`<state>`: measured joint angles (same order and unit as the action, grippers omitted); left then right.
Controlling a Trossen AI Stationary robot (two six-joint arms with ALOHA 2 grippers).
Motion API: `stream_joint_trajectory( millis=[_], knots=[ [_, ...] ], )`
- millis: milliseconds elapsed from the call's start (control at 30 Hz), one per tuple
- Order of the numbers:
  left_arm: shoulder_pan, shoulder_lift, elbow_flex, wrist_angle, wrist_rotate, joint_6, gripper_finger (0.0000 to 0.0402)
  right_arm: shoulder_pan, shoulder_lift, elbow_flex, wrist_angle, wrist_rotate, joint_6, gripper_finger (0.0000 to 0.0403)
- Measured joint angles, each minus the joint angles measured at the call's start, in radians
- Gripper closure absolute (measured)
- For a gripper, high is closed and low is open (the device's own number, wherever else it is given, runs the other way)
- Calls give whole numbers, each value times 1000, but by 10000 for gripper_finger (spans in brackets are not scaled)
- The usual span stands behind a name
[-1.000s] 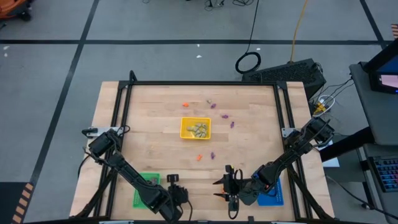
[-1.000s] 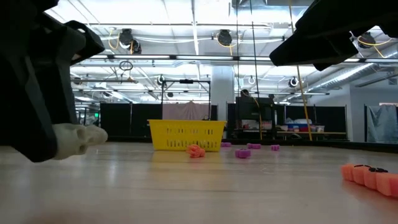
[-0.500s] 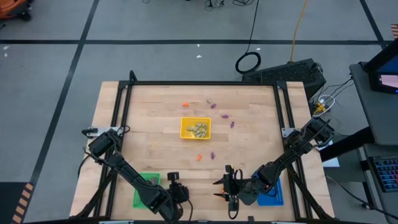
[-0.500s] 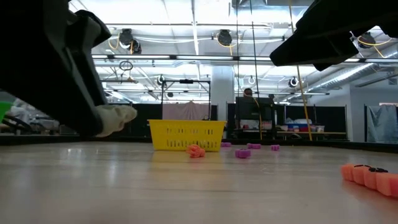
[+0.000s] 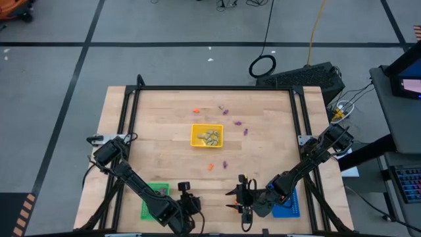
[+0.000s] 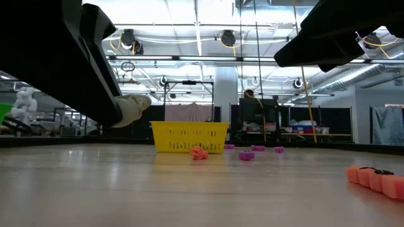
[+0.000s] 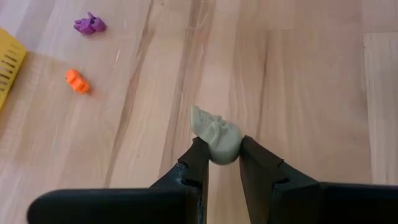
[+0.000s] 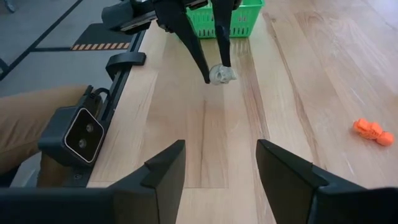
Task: Sort Halloween decoration
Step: Put the white skull toy in the yellow basket
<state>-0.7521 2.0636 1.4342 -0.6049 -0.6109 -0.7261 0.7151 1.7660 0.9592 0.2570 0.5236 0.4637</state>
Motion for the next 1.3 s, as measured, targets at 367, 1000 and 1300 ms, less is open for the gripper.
stream_joint_trajectory(
  millis=[367,1000,1300],
  knots=[
    [1,0,0,67,-8,36,340,-42,179,20,204,1,1,217],
    [45,0,0,147,51,113,340,-140,381,247,202,-131,-31,234],
    [46,0,0,148,80,113,340,-139,381,247,202,-140,-51,272]
  ],
)
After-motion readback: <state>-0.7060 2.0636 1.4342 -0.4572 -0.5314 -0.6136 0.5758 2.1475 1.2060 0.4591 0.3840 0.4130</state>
